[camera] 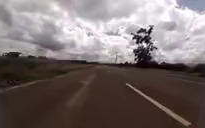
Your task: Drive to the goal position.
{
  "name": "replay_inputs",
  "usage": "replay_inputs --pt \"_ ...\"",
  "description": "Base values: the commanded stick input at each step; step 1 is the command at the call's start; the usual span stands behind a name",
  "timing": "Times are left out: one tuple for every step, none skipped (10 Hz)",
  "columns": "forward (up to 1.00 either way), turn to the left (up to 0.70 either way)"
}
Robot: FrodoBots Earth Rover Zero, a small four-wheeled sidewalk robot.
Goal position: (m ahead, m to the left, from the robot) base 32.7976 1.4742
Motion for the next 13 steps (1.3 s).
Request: replay_inputs --pt "1.0 -0.34" --pt "1.0 -0.18" --pt "1.0 -0.06" --pt "1.0 0.0" --pt "1.0 0.0" --pt "1.0 0.0" --pt "1.0 0.0" --pt "1.0 0.0" --pt "1.0 0.0" --pt "1.0 0.0" --pt "1.0 0.0" --pt "1.0 0.0" --pt "1.0 0.0"
